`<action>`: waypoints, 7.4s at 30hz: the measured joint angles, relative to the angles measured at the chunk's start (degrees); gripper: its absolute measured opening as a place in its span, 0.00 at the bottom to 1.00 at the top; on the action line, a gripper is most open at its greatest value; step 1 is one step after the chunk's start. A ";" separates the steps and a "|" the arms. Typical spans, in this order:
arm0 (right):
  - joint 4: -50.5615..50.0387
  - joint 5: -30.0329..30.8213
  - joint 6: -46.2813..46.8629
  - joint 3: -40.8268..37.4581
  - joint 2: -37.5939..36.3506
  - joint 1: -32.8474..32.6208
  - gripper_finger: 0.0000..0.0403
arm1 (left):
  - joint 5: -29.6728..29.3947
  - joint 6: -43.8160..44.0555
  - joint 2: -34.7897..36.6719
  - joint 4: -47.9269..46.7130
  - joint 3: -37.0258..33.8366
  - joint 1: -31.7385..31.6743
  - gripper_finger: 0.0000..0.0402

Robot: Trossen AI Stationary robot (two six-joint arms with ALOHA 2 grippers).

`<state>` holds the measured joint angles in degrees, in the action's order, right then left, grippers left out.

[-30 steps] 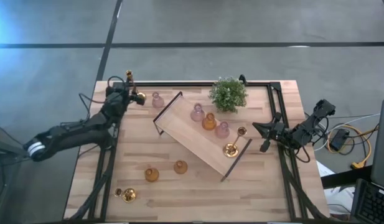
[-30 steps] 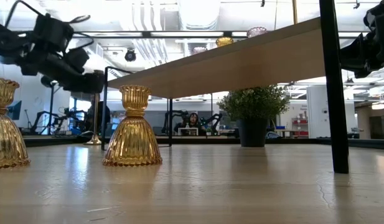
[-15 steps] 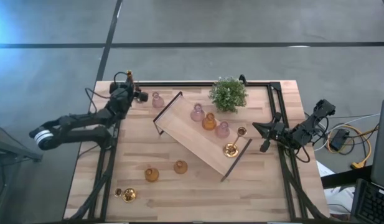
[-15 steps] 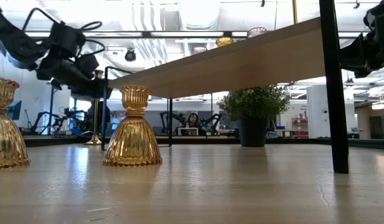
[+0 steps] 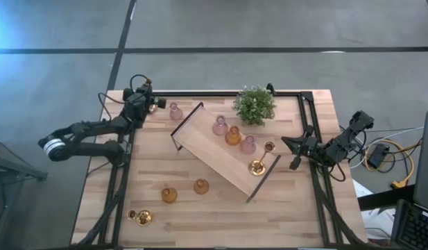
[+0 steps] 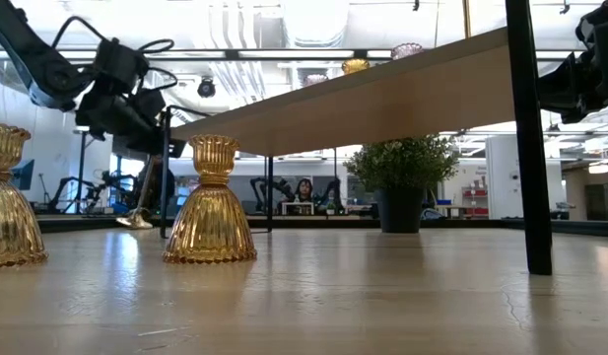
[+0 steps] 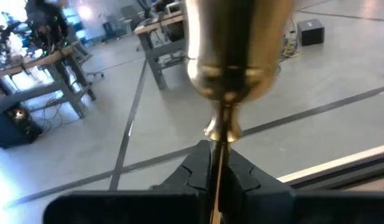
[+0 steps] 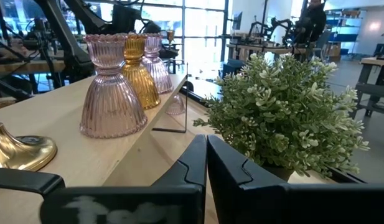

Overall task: Pick & Place candle stick holders
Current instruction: Put the gold candle holder on the shelf, then put the yellow glass candle holder on the shelf

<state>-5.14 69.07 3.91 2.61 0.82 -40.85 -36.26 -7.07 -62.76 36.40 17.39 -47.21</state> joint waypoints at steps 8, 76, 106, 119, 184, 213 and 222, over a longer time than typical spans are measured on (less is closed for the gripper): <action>0.02 -0.01 0.12 0.00 0.00 0.01 0.02 | 8.25 -0.73 7.59 -13.65 8.63 0.30 0.03; 0.01 0.01 0.13 0.00 0.00 0.01 0.02 | 58.31 -2.99 1.90 -32.94 32.95 22.02 0.03; 0.02 0.01 0.13 0.00 0.00 0.01 0.02 | 58.20 -3.85 1.15 -33.46 33.00 20.53 0.08; 0.00 -0.01 0.04 0.00 0.00 -0.01 0.02 | 55.28 -3.87 1.17 -33.46 33.00 19.23 0.36; 0.00 0.00 0.07 0.00 0.00 0.00 0.02 | 10.83 39.85 9.28 -109.90 50.97 58.38 0.65; 0.02 -0.01 0.10 0.00 0.00 -0.01 0.02 | 22.47 54.19 3.03 -94.75 35.19 78.52 0.65; 0.01 -0.01 0.13 0.00 0.00 -0.01 0.02 | 32.27 48.80 0.29 -88.32 33.95 79.58 0.65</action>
<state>-5.13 69.06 4.04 2.61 0.82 -40.86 -4.00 41.73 -62.47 -51.92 51.34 32.37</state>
